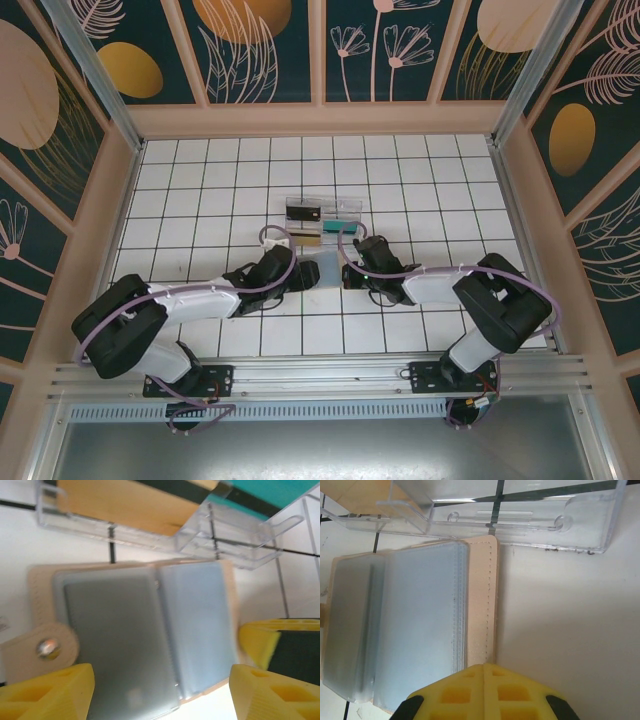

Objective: Take the credit cards out of the card holder

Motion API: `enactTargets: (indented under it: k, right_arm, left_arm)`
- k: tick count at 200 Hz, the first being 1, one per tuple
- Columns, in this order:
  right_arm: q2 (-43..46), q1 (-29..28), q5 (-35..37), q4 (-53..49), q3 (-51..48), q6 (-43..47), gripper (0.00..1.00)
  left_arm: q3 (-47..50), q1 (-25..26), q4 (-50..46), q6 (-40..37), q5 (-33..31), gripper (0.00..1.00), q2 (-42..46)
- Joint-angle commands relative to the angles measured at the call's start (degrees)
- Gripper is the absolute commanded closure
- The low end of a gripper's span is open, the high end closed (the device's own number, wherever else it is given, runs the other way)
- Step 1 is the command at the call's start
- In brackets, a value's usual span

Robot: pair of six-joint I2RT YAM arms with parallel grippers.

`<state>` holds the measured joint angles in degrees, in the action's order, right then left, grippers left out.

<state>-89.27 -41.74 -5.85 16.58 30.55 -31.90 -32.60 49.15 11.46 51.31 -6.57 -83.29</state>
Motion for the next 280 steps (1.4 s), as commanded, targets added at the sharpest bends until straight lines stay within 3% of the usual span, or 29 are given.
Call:
enactTargets:
  k: [1, 118, 171, 210, 260, 280]
  right_arm:
    - [-1.83, -0.71, -0.48, -2.52, 0.39, -0.26, 1.0]
    - [-1.8, -0.72, -0.48, -2.44, 0.05, -0.53, 1.0]
    - [-1.83, -0.8, -0.56, -2.21, -0.21, -0.68, 1.0]
    - [-2.01, -0.88, -0.57, -2.08, -0.23, -0.71, 1.0]
    - [-1.91, -0.84, -0.39, -2.23, -0.4, -0.71, 1.0]
    - [-1.85, -0.87, -0.39, -2.19, -0.33, -0.71, 1.0]
  left_arm:
    - [0.49, -0.19, -1.53, 0.79, -1.07, 0.29, -0.71]
    - [0.5, -0.28, -0.58, 2.08, -0.3, 0.31, -3.82]
    - [1.31, -0.28, 5.97, 0.83, 5.68, 0.31, -4.96]
    - [0.78, -0.28, 7.9, -0.41, 7.92, 0.26, -5.38]
    - [0.73, -0.28, 7.8, -0.9, 8.16, 0.02, -4.05]
    - [0.28, -0.28, 6.34, -1.59, 7.36, 0.01, -3.14]
